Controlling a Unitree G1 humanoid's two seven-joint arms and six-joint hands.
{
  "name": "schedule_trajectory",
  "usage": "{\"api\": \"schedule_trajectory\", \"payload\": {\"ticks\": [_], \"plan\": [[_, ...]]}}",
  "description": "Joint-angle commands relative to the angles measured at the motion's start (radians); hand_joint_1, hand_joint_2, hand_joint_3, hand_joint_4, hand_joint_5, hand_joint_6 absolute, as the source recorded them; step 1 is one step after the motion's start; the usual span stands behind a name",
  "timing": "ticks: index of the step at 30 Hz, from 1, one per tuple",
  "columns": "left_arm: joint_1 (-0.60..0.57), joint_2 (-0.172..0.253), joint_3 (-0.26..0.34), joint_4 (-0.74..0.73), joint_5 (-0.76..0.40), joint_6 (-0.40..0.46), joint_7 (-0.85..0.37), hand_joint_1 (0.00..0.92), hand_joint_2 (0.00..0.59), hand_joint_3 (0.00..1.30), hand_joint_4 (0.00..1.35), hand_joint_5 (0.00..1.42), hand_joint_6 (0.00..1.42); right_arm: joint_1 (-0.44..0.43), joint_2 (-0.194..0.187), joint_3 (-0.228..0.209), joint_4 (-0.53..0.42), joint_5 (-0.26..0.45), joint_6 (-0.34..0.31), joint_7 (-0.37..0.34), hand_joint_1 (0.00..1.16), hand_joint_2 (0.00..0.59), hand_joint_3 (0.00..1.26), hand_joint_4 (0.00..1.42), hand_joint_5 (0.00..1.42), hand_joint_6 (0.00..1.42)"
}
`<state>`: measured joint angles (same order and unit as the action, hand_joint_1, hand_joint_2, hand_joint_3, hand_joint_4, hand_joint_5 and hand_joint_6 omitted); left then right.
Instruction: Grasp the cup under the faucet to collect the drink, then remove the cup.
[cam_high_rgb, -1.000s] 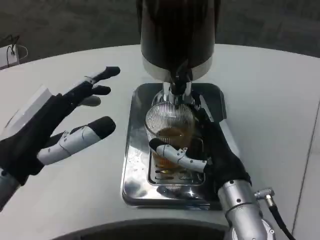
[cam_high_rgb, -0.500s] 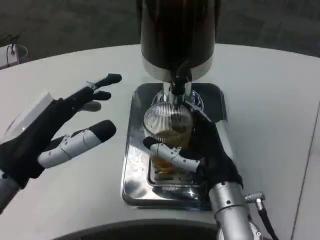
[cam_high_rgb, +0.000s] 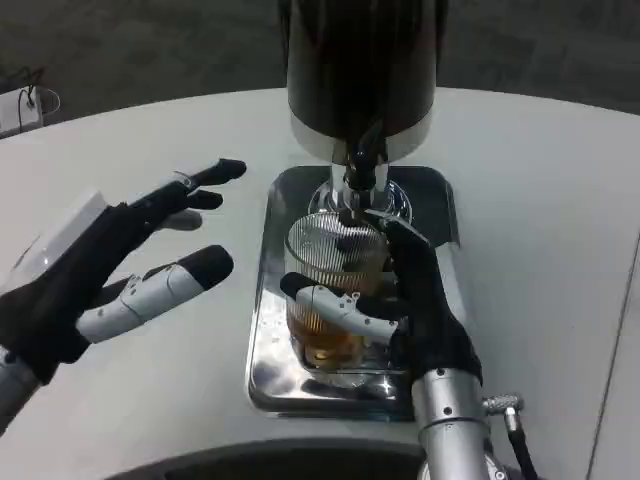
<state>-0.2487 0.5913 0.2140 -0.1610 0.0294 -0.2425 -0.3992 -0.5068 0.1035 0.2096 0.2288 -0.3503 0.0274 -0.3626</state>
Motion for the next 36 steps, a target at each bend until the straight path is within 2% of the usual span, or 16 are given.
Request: {"api": "schedule_trajectory", "payload": {"ticks": [1, 6, 16, 22, 30, 36], "plan": [[0.020, 0.012, 0.000, -0.019, -0.009, 0.014, -0.011, 0.000, 0.053, 0.20, 0.12, 0.19, 0.24, 0.025, 0.058, 0.010, -0.005, -0.008, 0.012, -0.048, 0.91, 0.219, 0.47, 0.64, 0.78, 0.87], [0.020, 0.011, 0.001, -0.023, -0.012, 0.015, -0.012, 0.000, 0.053, 0.20, 0.13, 0.19, 0.24, 0.036, 0.057, 0.014, -0.019, -0.008, 0.009, -0.076, 0.92, 0.226, 0.55, 0.75, 0.90, 1.03], [0.016, 0.014, 0.001, -0.013, -0.024, 0.008, -0.012, 0.000, 0.053, 0.20, 0.13, 0.20, 0.24, 0.062, 0.054, 0.020, -0.060, -0.002, -0.003, -0.072, 0.93, 0.229, 0.66, 0.89, 1.06, 1.19], [0.012, 0.013, 0.001, -0.004, -0.026, -0.004, -0.011, 0.000, 0.053, 0.20, 0.13, 0.20, 0.24, 0.099, 0.032, 0.041, -0.128, -0.010, 0.003, -0.021, 0.93, 0.229, 0.75, 0.97, 1.15, 1.28], [0.013, 0.013, -0.002, 0.007, -0.020, -0.008, -0.011, 0.000, 0.053, 0.20, 0.13, 0.20, 0.24, 0.175, 0.011, 0.064, -0.247, -0.019, 0.028, 0.061, 0.93, 0.229, 0.79, 1.00, 1.19, 1.30], [0.041, 0.018, -0.023, -0.029, 0.002, 0.009, -0.022, 0.000, 0.053, 0.20, 0.13, 0.20, 0.24, 0.238, -0.011, 0.060, -0.342, -0.019, 0.043, 0.101, 0.93, 0.229, 0.80, 1.01, 1.21, 1.32]]}}
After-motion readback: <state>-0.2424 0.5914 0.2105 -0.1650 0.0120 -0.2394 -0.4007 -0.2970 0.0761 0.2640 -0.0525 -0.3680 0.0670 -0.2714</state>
